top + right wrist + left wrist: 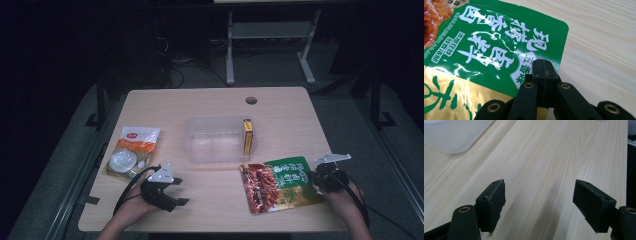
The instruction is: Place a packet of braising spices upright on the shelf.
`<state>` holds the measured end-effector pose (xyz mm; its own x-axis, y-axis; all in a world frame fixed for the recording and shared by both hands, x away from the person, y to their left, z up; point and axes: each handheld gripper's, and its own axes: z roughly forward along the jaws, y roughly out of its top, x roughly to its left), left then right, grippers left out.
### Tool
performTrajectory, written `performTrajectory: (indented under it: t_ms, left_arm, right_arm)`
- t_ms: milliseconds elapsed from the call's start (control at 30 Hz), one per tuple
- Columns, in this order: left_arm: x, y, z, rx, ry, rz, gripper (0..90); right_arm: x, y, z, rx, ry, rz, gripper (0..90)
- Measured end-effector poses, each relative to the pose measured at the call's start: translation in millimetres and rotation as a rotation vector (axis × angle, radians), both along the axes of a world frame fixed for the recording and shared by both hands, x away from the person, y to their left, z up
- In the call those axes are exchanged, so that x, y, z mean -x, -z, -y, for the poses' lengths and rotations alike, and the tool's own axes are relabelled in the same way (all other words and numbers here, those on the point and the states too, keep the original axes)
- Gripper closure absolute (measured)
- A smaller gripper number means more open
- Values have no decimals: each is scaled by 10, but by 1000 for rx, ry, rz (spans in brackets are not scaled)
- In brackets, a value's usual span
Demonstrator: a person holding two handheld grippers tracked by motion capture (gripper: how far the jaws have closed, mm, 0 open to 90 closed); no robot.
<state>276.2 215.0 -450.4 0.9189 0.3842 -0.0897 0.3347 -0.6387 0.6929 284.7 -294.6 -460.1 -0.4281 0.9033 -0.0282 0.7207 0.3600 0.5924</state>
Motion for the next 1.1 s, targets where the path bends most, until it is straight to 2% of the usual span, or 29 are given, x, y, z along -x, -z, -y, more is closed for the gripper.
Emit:
performTrajectory:
  t_ms: [200,533,1100]
  left_arm:
    - [-6,-2,-11,0,5,0,254]
    - [-34,4,-39,7,-6,-5,253]
    - [-32,-22,-49,14,-16,12,252]
  right_arm:
    - [24,-1,-128,-17,-38,-7,900]
    - [37,-8,-408,-33,-138,-20,900]
    - [102,-31,-954,0,-266,-28,900]
